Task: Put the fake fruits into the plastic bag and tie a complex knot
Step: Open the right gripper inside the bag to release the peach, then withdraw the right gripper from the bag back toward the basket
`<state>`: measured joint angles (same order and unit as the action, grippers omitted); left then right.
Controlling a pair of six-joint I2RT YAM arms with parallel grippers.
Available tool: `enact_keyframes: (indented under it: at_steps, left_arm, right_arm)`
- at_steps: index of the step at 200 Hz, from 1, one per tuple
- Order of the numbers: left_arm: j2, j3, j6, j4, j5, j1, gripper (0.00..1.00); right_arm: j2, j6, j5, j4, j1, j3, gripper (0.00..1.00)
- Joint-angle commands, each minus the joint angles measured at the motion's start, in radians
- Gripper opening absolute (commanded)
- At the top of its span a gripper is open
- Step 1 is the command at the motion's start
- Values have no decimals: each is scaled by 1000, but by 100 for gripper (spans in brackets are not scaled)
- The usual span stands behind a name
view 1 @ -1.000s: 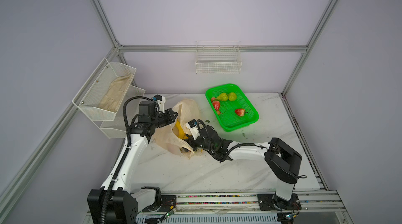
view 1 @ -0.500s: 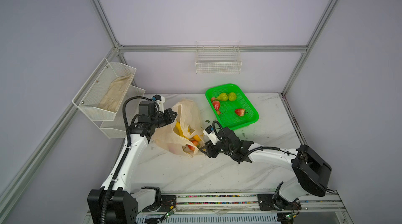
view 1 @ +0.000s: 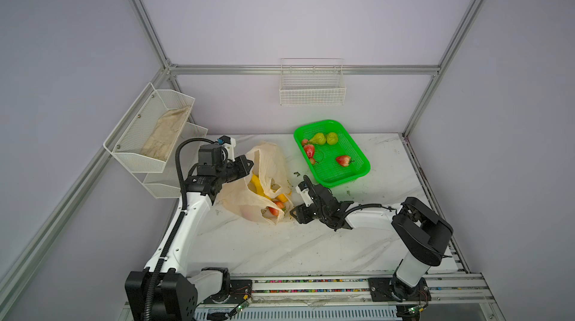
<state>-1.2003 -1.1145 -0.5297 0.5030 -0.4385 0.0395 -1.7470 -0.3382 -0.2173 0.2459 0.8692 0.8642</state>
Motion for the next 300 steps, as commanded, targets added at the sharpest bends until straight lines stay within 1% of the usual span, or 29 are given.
enact_keyframes:
  at_steps: [1,9,19,28,33,45,55,71,84,103,137,163,170,185,189,202,213,228,249,252,269,279,300]
  left_arm:
    - [5,14,22,-11,-15,-8,0]
    - [5,14,22,-9,-16,-7,0]
    - [7,14,20,-10,-18,-7,0]
    - [8,13,20,-11,-22,-7,0]
    - [11,14,20,-11,-22,-7,0]
    - [17,15,22,-9,-20,-7,0]
    - [23,11,22,-8,-17,-8,0]
    - [34,1,21,-3,-24,-13,0]
    - [45,-5,11,0,-34,-23,0]
    - [58,-12,1,3,-50,-45,0]
    - [62,-75,7,43,-69,-75,0]
    - [63,-89,-5,44,-95,-75,0]
    - [65,-82,-7,42,-97,-75,0]
    - [61,-65,-6,37,-109,-69,0]
    - [59,-63,-6,37,-112,-69,0]
    - [52,-55,-16,36,-125,-63,0]
    - [46,-53,-19,33,-129,-57,0]
    - [41,-53,-21,30,-118,-54,0]
    - [41,-47,-15,15,-90,-56,0]
    - [41,-46,-16,12,-88,-56,0]
    - [33,-45,-14,4,-80,-55,0]
    - [25,-45,-15,2,-80,-55,0]
    - [12,-43,-18,-3,-80,-55,0]
  right_arm:
    - [-53,-40,-7,96,1,40,50]
    - [-78,-44,-14,123,2,48,46]
    - [-105,-47,-14,130,1,65,37]
    - [-115,-45,-21,127,1,78,25]
    - [-108,-45,-21,127,1,80,20]
    - [-67,-49,-18,126,0,71,13]
    - [-17,-65,-24,104,-2,75,10]
    - [72,-42,-37,48,-1,108,7]
    - [128,-38,-58,10,-2,144,6]
    - [190,-41,-60,-33,-2,184,5]
    - [246,-16,-62,-99,-2,265,5]
    - [254,-8,-34,-130,-38,250,5]
    - [252,-10,-28,-137,-53,231,6]
    - [243,3,-11,-159,-78,201,13]
    - [239,10,-7,-174,-85,199,16]
    - [232,40,4,-229,-98,205,31]
    - [240,74,19,-287,-105,226,39]
    - [290,111,33,-344,-115,241,48]
    - [369,148,29,-423,-141,248,54]
    - [397,154,34,-440,-145,248,55]
    - [458,183,69,-534,-170,246,58]
    - [490,192,111,-585,-185,241,59]
    - [561,205,151,-625,-213,216,61]
